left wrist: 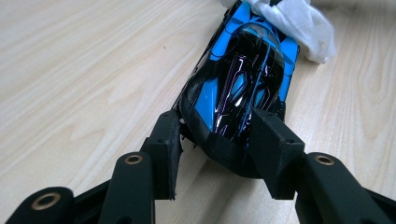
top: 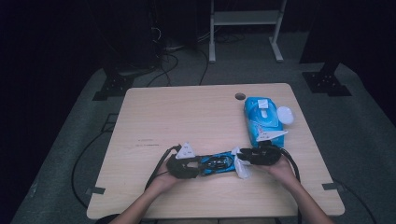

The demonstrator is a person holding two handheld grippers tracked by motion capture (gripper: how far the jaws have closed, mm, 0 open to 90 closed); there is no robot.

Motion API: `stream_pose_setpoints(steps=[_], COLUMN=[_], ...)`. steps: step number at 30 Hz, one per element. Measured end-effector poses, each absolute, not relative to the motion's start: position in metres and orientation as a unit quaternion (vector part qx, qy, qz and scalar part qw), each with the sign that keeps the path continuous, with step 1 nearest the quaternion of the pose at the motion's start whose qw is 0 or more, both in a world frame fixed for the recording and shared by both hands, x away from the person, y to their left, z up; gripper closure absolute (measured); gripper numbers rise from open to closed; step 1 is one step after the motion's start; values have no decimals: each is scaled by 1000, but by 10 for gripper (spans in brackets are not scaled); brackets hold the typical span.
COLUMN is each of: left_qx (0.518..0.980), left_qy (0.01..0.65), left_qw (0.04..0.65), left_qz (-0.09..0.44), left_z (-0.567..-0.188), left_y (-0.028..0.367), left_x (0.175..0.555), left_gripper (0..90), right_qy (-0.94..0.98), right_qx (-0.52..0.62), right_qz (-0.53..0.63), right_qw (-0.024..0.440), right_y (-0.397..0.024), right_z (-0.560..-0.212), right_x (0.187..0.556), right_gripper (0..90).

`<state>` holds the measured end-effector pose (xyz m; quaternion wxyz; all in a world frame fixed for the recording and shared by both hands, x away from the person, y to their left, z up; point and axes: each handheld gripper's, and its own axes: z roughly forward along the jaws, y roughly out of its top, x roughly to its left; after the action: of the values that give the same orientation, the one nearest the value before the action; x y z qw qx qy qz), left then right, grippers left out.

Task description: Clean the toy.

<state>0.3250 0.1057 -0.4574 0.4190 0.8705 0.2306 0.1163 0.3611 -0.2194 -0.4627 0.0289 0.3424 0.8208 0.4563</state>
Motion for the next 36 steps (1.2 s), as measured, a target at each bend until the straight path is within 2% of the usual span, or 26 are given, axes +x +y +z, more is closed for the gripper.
stream_pose_setpoints(steps=[6, 10, 13, 16, 17, 18, 19, 20, 25, 26, 28, 31, 36], left_qx=[873, 873, 873, 874, 878, 877, 875, 875, 873, 875, 880, 894, 900], left_qy=[197, 184, 182, 178, 179, 191, 213, 219, 231, 225, 204, 176, 164], left_qw=[418, 419, 420, 420, 414, 412, 414, 416, 428, 428, 428, 412, 397], left_qz=[153, 168, 170, 168, 163, 157, 133, 117, 18, 6, -19, 22, 69], left_z=[-458, -459, -459, -459, -458, -458, -459, -459, -464, -465, -466, -461, -460], left_y=[104, 104, 105, 105, 106, 106, 107, 108, 108, 107, 105, 101, 96], left_x=[316, 313, 312, 312, 314, 316, 321, 324, 343, 345, 346, 340, 342], left_gripper=[528, 526, 526, 515, 490, 408, 336, 312, 255, 275, 373, 471, 482], right_qy=[816, 816, 814, 812, 813, 813, 814, 817, 837, 841, 845, 844, 850], right_qx=[332, 317, 312, 308, 305, 301, 297, 289, 245, 233, 222, 219, 222], right_qz=[469, 471, 477, 482, 485, 487, 490, 491, 487, 487, 487, 489, 475], right_qw=[-61, -103, -114, -110, -106, -102, -98, -91, -51, -44, -25, -6, 45], right_y=[-222, -216, -214, -215, -216, -216, -216, -215, -211, -210, -209, -210, -207], right_z=[-470, -478, -480, -481, -481, -482, -482, -481, -474, -473, -471, -468, -462], right_x=[376, 379, 380, 379, 377, 376, 374, 372, 361, 359, 354, 350, 348], right_gripper=[504, 475, 478, 490, 496, 501, 506, 513, 547, 556, 559, 601, 589])
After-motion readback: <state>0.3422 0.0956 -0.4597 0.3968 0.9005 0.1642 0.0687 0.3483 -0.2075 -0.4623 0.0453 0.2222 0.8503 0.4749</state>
